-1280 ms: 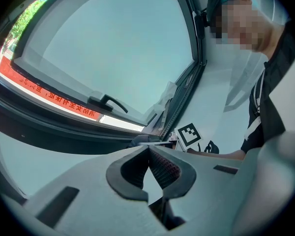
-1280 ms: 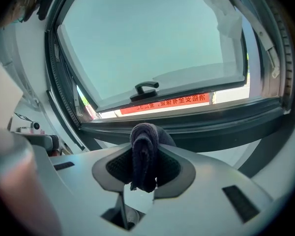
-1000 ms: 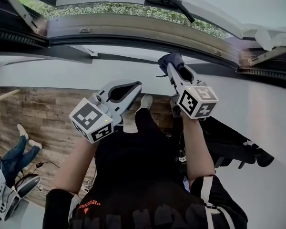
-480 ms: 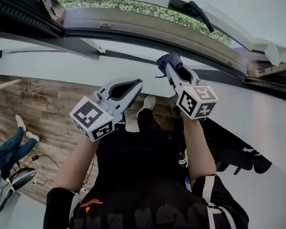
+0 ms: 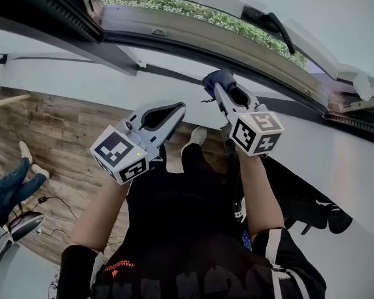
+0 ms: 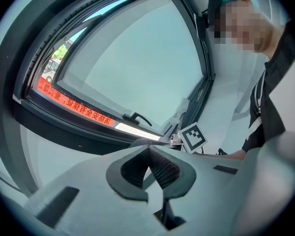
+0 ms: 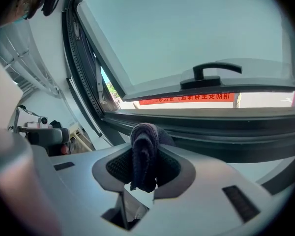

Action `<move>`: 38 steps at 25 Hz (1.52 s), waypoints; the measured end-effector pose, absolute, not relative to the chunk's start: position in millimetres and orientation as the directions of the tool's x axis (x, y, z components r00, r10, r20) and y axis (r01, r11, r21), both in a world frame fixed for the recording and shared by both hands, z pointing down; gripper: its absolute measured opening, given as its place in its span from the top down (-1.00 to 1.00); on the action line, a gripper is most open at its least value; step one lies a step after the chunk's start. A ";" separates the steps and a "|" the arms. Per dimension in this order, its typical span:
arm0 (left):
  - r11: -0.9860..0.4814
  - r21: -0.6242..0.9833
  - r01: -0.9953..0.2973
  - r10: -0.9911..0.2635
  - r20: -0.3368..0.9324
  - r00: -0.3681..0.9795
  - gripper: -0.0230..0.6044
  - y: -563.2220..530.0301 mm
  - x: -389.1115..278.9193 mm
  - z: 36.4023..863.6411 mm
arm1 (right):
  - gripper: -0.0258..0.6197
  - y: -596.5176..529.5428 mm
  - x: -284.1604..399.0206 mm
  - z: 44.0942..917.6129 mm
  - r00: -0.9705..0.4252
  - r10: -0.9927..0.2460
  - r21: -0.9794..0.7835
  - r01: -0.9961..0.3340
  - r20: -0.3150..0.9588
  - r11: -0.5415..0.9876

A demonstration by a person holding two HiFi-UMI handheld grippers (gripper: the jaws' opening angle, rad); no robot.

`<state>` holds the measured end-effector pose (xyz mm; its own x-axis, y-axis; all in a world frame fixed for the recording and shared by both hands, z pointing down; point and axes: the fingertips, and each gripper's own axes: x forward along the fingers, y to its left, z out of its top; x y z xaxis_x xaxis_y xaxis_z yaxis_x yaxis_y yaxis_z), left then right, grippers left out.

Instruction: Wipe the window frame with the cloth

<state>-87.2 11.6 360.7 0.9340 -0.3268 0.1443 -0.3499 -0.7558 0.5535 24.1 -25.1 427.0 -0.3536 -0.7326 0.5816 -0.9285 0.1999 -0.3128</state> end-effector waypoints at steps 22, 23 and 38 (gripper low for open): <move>-0.699 0.562 -0.442 -0.442 0.145 0.885 0.87 -9.8 -165.7 369.1 | 0.62 -63.9 -73.9 430.7 -0.476 -0.665 -0.328 -0.879 0.576 0.346; -0.693 0.565 -0.448 -0.450 0.146 0.881 0.87 -11.4 -169.7 369.1 | 0.62 -65.8 -78.5 431.0 -0.482 -0.661 -0.329 -0.876 0.576 0.352; -0.647 0.573 -0.502 -0.522 0.147 0.840 0.87 -27.0 -215.4 372.6 | 0.62 -91.5 -138.0 433.9 -0.547 -0.606 -0.335 -0.836 0.577 0.435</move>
<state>-215.4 -27.0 372.6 0.8401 -0.5221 0.1469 -0.5025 -0.6472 0.5733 -138.0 -91.5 433.9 -0.5472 -0.6063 0.5770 -0.8356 0.4351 -0.3353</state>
